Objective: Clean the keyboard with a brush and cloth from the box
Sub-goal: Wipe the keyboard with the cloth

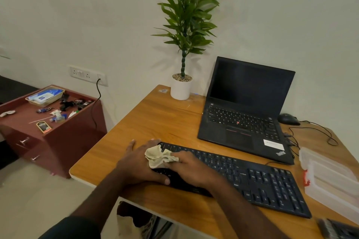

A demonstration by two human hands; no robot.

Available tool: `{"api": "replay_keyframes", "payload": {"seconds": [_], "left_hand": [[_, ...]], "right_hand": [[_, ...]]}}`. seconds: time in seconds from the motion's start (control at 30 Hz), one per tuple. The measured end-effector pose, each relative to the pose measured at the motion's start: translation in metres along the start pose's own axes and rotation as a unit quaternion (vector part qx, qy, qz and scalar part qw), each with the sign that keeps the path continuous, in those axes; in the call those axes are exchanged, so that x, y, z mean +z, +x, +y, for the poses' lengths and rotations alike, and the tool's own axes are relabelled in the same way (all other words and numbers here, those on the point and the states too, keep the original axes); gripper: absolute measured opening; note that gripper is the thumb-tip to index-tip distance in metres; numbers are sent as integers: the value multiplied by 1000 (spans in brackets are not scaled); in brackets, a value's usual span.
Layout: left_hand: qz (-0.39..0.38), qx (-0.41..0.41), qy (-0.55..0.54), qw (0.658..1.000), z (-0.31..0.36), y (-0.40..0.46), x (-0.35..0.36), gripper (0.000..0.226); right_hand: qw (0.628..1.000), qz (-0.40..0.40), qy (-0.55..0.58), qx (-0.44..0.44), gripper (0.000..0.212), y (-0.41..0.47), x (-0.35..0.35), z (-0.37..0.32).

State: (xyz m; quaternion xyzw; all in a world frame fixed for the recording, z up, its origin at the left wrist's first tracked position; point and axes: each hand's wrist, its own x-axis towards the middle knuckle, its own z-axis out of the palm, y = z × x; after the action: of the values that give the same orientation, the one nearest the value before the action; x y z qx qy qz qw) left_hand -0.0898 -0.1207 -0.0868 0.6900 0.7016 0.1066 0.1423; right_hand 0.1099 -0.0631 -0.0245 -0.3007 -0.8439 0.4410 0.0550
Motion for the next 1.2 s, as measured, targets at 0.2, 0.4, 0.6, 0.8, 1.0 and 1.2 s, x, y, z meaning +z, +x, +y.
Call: {"api": "replay_keyframes", "payload": {"seconds": [0.2, 0.4, 0.6, 0.8, 1.0, 1.2], "left_hand": [[34, -31, -77, 996, 2, -3, -1, 135], [21, -40, -78, 996, 2, -3, -1, 137], [24, -47, -65, 996, 0, -1, 2, 141], [34, -48, -55, 997, 1, 0, 4, 144], [32, -22, -57, 998, -7, 3, 8, 140], [36, -32, -59, 997, 4, -1, 2, 132]], "right_hand": [[965, 96, 231, 83, 18, 1, -16, 14], [861, 319, 390, 75, 24, -1, -39, 27], [937, 321, -138, 31, 42, -15, -16, 30], [951, 159, -257, 69, 70, -16, 32, 11], [980, 136, -139, 43, 55, -8, 55, -20], [879, 197, 408, 150, 21, 4, 38, -26]]}}
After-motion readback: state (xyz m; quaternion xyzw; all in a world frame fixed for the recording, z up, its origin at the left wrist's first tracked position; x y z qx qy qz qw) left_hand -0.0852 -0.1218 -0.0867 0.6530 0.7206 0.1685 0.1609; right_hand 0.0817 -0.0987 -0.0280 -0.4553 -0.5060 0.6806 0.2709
